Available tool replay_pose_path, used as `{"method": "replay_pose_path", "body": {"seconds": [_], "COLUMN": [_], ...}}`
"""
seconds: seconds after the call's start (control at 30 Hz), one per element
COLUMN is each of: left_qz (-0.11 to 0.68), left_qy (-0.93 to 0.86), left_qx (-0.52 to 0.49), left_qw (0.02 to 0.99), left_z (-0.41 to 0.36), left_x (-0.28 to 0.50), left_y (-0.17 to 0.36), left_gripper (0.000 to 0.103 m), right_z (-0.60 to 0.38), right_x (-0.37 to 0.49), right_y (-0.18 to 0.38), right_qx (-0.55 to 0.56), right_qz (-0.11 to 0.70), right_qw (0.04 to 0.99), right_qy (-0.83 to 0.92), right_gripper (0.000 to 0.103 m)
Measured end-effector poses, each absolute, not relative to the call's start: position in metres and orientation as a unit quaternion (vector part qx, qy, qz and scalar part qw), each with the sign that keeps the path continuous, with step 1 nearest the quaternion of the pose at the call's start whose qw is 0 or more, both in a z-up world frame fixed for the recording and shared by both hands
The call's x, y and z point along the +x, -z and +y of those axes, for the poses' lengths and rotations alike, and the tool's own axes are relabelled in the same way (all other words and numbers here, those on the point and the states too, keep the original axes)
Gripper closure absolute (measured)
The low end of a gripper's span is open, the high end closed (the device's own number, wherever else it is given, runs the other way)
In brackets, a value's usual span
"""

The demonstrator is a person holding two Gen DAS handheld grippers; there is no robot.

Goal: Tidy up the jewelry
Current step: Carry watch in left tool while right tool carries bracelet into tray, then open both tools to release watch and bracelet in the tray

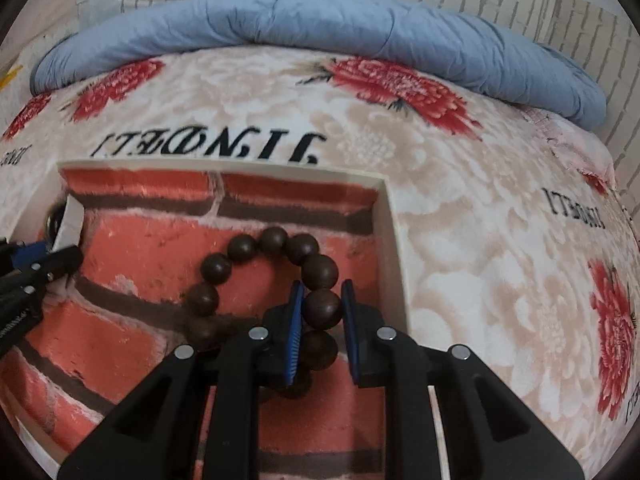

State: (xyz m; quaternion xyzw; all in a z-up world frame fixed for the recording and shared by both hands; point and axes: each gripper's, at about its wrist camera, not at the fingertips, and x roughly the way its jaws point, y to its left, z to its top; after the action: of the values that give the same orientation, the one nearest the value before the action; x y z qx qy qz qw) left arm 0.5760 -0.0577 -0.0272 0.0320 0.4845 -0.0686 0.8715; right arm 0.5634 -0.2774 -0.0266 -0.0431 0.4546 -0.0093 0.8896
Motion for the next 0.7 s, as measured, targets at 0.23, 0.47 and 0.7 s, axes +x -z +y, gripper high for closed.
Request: {"method": "replay_pose_path", "body": {"seconds": [0.23,0.47,0.7], "left_qz": [0.486,0.485,0.463], "left_qy": [0.064,0.062,0.033], "left_qx": [0.035,0.038,0.046], "left_qw": [0.871,0.871,0.885], "left_z": [-0.057,-0.057,-0.053], "left_x": [0.576,0.575,0.566], "left_y": [0.030,0.030,0.018], "left_gripper": [0.074,0.069,0.037], "right_z": [-0.278,-0.277,-0.276], "right_x": [0.566,0.565,0.552], "right_y": [0.032,0.032,0.019], "right_qx": [-0.037,-0.035,-0.030], "right_qz": [0.464,0.461,0.442], "right_qw": [0.885,0.886,0.896], "right_qy": [0.001,-0.007,-0.013], "right_gripper": [0.083,0.081,0.060]}}
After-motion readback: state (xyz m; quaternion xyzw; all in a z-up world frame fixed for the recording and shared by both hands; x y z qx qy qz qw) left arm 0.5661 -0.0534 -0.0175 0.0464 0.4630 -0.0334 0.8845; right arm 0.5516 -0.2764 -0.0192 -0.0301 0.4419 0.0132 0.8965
